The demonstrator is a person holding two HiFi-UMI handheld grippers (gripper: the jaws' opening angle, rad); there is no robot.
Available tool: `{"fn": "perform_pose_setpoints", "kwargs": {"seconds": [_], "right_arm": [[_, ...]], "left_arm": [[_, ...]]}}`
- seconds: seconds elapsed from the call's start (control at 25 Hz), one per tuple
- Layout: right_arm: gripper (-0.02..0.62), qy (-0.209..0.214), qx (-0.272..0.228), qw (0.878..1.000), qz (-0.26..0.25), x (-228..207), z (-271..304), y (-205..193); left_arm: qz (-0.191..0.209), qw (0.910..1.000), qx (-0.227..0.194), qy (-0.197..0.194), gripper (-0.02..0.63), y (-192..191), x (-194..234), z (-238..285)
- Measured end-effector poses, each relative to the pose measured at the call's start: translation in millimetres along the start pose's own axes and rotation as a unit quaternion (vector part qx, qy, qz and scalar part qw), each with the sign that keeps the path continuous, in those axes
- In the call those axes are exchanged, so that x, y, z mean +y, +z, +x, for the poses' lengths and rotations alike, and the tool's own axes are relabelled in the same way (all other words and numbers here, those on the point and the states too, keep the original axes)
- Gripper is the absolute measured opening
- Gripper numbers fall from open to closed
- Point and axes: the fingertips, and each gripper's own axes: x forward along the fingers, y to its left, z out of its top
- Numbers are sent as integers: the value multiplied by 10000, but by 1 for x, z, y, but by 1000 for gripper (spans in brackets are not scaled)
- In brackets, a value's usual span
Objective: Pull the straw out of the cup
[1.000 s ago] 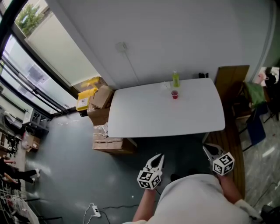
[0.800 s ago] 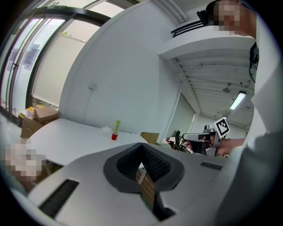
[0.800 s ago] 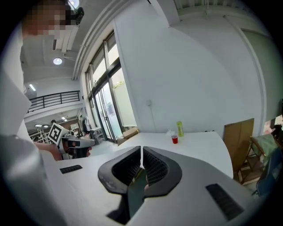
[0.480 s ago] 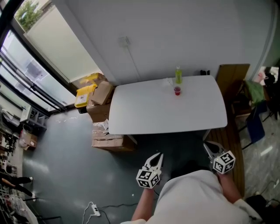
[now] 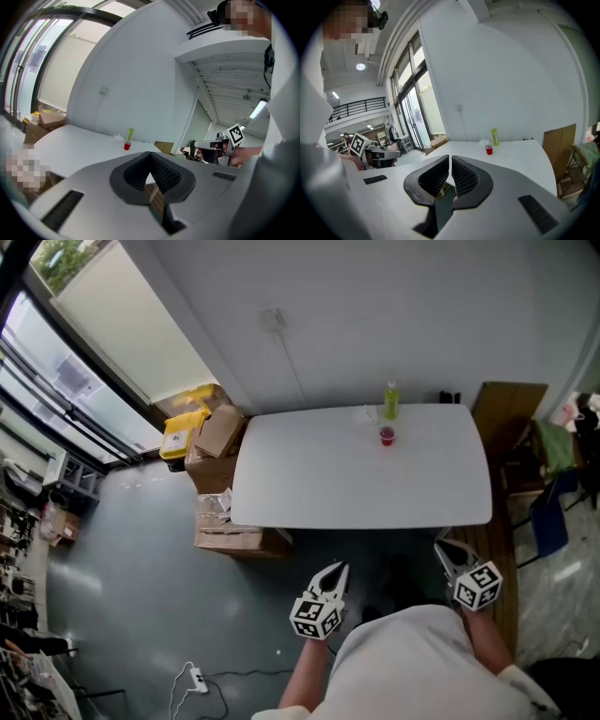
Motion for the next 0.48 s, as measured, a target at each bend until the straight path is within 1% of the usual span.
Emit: {"fn": "perform_pose_setpoints", "kwargs": {"seconds": [0.24, 0.48], "right_arm": [[41, 250, 110, 9996, -1, -29, 37, 18], [41, 458, 249, 9986, 4, -69, 68, 38]], "left_arm": [[-47, 9999, -20, 131, 2, 18, 8, 40], [-103, 9995, -75, 303, 2, 39, 16, 82]]}}
